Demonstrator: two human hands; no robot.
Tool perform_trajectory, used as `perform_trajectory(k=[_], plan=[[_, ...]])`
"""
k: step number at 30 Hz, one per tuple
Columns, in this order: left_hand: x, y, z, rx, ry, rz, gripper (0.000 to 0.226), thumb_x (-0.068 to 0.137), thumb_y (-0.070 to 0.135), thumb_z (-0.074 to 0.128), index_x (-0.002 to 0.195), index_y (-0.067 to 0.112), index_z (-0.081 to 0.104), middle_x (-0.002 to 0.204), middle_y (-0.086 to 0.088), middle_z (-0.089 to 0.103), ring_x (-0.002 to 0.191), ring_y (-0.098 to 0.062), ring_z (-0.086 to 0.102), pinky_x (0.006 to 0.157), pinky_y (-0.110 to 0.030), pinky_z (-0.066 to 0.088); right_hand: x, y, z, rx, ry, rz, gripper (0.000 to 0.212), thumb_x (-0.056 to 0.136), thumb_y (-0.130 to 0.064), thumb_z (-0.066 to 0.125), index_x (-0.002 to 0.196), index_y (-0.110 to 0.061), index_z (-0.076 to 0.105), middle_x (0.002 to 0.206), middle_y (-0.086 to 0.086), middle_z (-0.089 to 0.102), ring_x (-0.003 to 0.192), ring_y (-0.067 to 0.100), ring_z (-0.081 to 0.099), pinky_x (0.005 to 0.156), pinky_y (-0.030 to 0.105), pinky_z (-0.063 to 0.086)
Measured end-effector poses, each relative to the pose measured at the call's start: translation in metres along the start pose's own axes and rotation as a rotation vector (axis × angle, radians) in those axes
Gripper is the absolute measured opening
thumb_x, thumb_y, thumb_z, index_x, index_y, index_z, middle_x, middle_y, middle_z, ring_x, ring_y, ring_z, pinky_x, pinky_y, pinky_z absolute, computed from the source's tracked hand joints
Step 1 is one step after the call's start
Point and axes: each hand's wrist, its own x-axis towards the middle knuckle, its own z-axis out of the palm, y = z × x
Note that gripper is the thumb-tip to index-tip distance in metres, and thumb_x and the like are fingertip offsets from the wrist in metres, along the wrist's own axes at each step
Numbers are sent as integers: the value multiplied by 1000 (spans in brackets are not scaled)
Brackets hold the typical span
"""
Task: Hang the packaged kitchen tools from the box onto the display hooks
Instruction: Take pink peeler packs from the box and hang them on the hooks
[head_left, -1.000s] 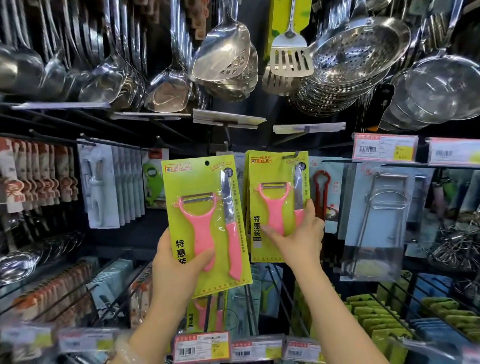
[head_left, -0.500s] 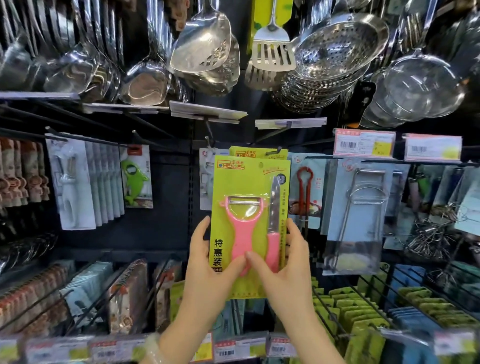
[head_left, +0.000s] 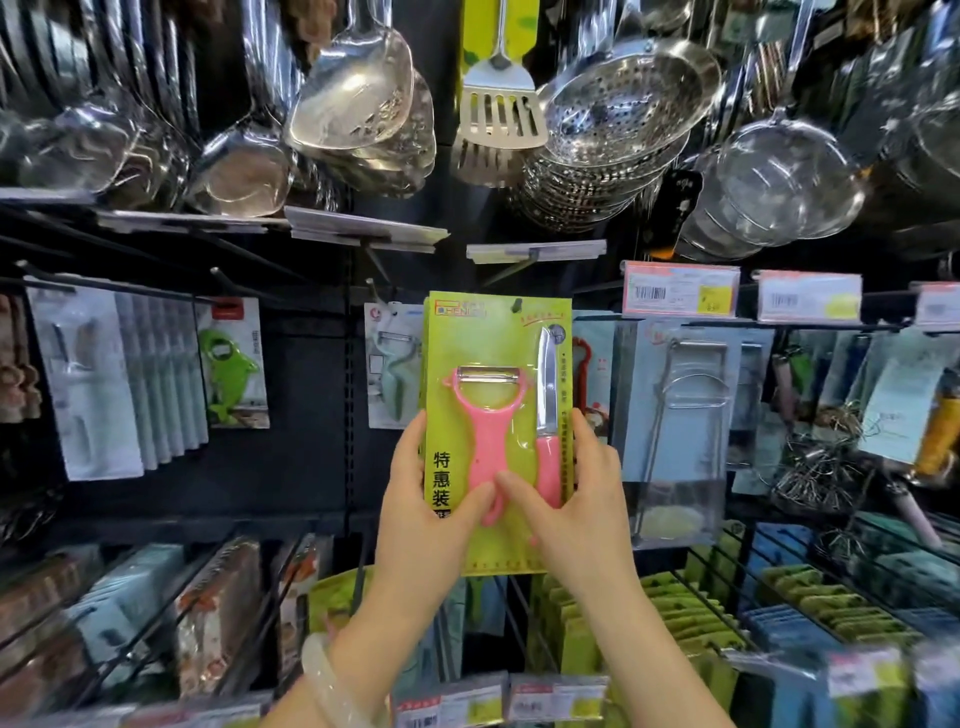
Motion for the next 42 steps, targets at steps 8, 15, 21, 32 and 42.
perform_trajectory(k=[8,15,21,32,42], plan=[[20,-11,5,186,-92,-67,93,77,32,74,149,39,14,146,7,41,132,-13,42,108,-42,39,22,4,9,-61,-34,19,92,80,-38,71,150,-26,12,138,-2,30,125,12,37,96,21,28],[46,-26,7,388,-203,-202,104,67,59,70,147,45,4,137,-8,47,114,-21,55,91,-39,52,45,16,26,-40,-89,91,95,82,-26,71,150,-28,5,137,6,31,108,14,42,87,23,31],[22,-17,4,704,-260,-322,95,86,38,64,152,21,-2,152,-17,14,138,-33,22,111,-44,29,30,32,25,-214,-160,98,97,85,-33,68,151,-21,-2,145,12,25,135,28,28,106,35,29],[-86,-30,44,1074,-691,44,74,96,28,49,152,17,2,159,-8,-3,146,-28,3,117,-40,10,-110,89,-12,-787,-266,155,74,85,-25,67,146,-13,28,147,16,30,136,34,29,108,41,31],[-217,-86,93,1024,-1159,89,70,93,26,51,150,16,12,156,-12,12,143,-30,13,114,-41,17,-267,168,-56,-1039,-409,541,84,33,-33,89,110,-7,66,94,15,65,78,33,67,61,36,56]])
